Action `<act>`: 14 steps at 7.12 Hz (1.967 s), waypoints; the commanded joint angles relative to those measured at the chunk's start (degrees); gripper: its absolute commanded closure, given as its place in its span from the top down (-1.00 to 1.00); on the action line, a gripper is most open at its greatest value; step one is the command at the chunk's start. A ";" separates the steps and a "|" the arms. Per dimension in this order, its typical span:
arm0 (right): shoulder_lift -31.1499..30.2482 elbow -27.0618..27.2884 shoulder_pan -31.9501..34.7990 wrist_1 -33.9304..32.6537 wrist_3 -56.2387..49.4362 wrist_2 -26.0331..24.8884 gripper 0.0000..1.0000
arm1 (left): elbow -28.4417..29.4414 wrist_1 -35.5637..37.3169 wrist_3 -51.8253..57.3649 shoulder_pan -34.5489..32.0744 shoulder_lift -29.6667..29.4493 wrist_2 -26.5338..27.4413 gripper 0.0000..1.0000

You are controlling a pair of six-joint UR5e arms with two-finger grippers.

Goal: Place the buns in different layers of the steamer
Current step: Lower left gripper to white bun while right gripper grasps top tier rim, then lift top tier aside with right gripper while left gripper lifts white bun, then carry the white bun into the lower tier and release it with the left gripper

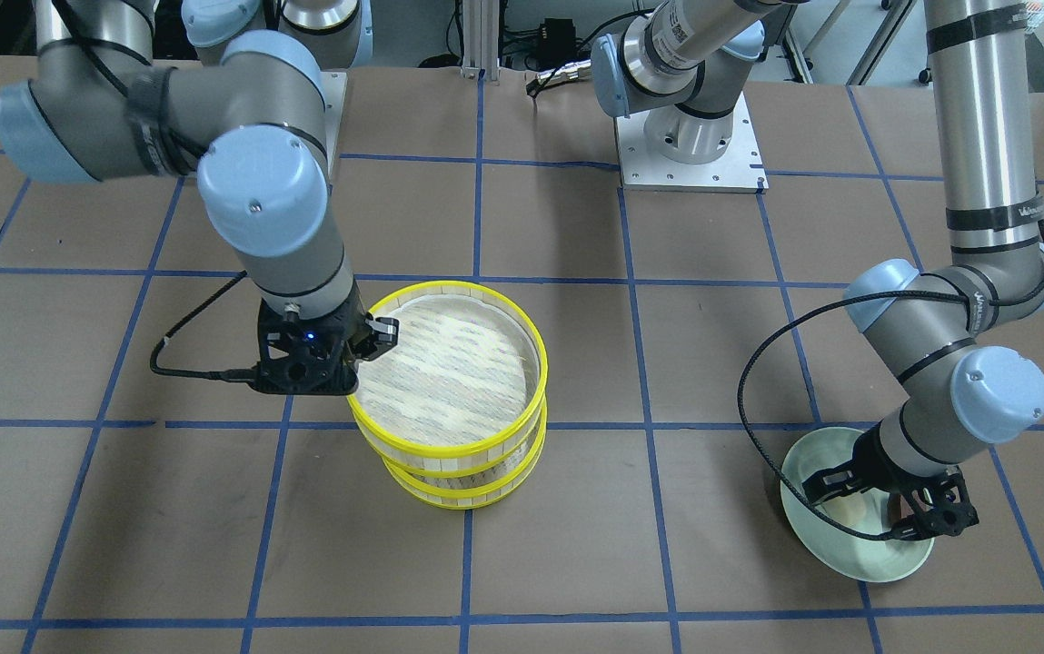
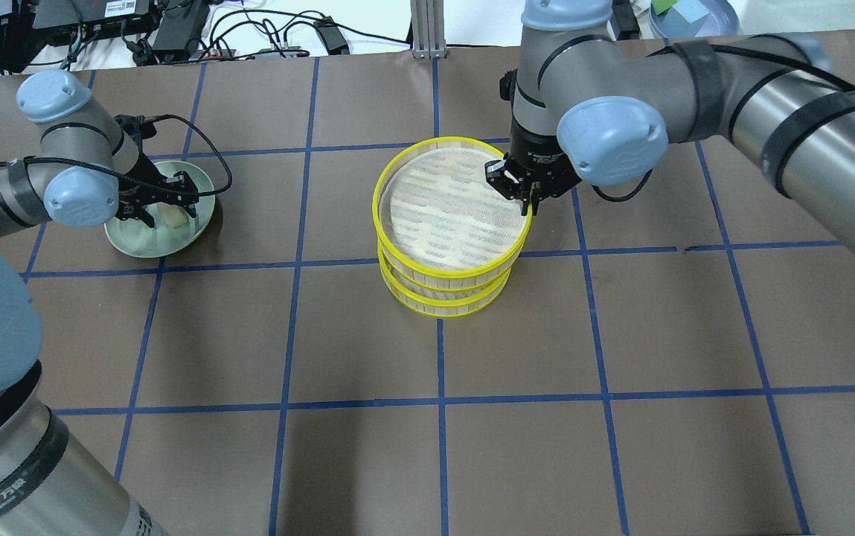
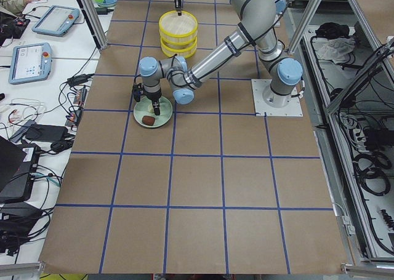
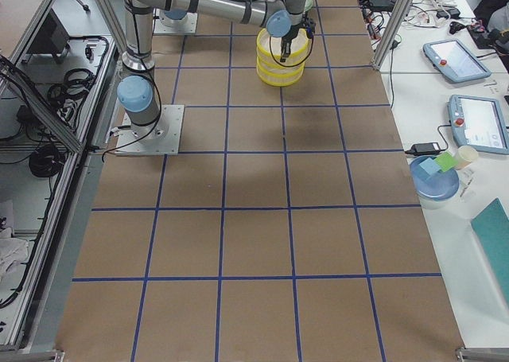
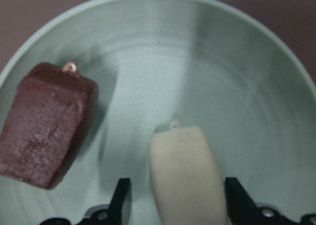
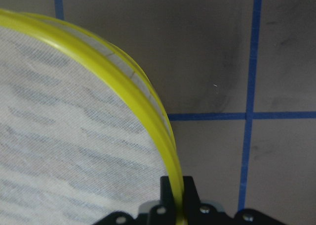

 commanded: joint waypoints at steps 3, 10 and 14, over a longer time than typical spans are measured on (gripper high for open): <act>-7.52 0.11 -15.91 10.63 -20.22 -0.70 -1.00 | 3.54 -0.70 -0.81 -0.27 2.67 -0.08 -1.00; -7.70 0.64 -18.58 12.13 -22.74 -3.08 -1.00 | 2.75 -1.06 -32.43 -26.00 8.74 -3.31 -1.00; -7.79 0.73 -18.23 12.04 -22.48 -2.72 -1.00 | 2.05 -1.32 -40.27 -37.43 8.21 -8.24 -0.74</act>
